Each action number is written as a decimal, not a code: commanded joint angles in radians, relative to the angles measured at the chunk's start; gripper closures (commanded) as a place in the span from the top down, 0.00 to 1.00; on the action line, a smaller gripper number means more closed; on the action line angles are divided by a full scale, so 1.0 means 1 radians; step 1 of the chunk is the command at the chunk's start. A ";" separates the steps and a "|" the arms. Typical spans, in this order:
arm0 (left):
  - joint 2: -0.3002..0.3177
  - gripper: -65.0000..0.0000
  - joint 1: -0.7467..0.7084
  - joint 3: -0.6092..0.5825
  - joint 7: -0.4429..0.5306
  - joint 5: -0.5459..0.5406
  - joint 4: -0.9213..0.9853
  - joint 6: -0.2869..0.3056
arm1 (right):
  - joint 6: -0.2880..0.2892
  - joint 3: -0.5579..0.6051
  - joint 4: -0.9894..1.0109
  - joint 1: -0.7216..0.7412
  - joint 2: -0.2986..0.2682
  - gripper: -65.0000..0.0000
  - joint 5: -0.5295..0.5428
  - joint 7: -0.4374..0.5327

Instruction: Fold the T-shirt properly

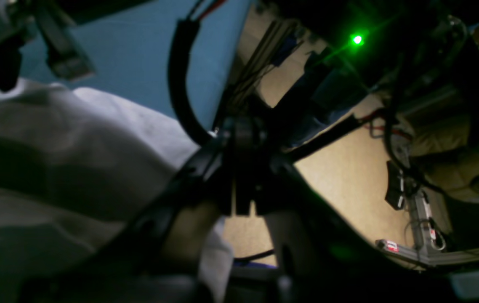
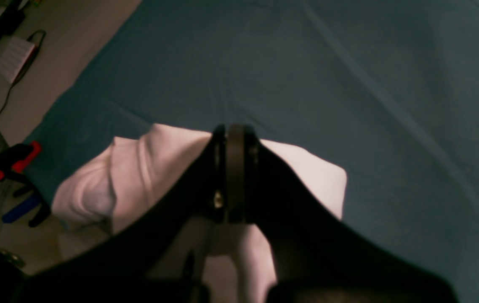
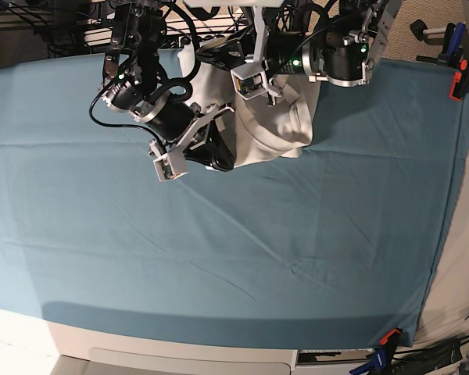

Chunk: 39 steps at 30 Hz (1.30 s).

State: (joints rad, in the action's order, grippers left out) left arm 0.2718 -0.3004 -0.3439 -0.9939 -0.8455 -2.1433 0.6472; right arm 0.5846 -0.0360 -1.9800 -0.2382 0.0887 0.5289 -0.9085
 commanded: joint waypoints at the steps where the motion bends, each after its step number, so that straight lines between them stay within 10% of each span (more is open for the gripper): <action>1: 0.000 0.00 0.004 0.007 0.021 -0.022 -0.014 0.001 | 0.006 0.002 -0.014 0.008 0.003 0.00 0.023 0.026; 39: 0.005 0.00 0.004 0.151 0.026 -0.074 -0.026 0.029 | 0.006 0.002 -0.014 0.025 0.002 0.00 -0.032 0.051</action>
State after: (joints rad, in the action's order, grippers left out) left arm 0.2771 -0.3008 -0.1947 -0.9936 -0.8917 -2.1475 0.6735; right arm 0.5846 -0.0364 -1.9800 -0.2245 0.0887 0.4725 -0.8856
